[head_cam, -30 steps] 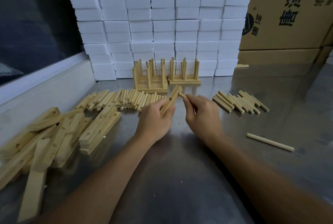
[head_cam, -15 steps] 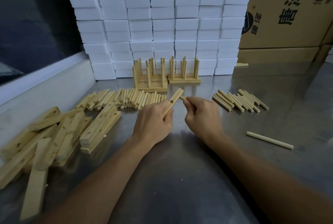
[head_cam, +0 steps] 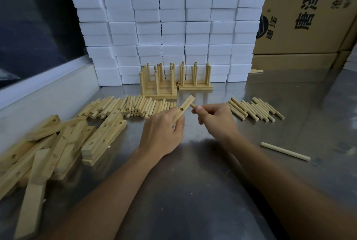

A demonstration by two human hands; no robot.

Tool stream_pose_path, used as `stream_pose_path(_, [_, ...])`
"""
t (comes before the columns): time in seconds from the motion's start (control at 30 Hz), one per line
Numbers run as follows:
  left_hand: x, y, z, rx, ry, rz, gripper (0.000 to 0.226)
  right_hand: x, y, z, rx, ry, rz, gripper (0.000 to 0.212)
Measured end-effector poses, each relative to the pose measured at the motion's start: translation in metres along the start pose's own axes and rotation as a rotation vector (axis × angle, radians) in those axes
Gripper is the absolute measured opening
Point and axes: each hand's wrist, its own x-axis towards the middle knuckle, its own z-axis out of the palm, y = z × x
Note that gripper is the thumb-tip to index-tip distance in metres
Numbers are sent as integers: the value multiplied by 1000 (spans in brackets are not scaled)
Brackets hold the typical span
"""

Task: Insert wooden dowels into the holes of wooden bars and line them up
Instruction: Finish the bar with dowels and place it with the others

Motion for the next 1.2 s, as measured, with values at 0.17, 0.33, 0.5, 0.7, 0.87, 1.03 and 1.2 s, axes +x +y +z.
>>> stream_pose_path(0.17, [5, -6, 2, -186, 19, -255, 32, -2, -1, -1, -61, 125, -203, 20])
stream_pose_path(0.33, [13, -5, 3, -448, 92, -622, 37, 2, 5, -20, 90, 247, -64, 39])
stream_pose_path(0.5, [15, 0, 1, -841, 120, -840, 13, 7, 24, -36, -434, 227, -6, 24])
stream_pose_path(0.7, [16, -5, -2, -982, 167, -907, 22, 10, 25, -37, -957, 129, 126, 47])
stream_pose_path(0.87, [15, -4, -2, -971, 184, -870, 22, 8, 25, -37, -1058, 74, 207, 51])
stream_pose_path(1.03, [15, -4, -1, -1007, 146, -877, 16, 7, 22, -37, -1041, 160, 185, 34])
stream_pose_path(1.2, [15, -7, 0, -1042, 143, -904, 15, 8, 24, -38, -975, 208, 127, 20])
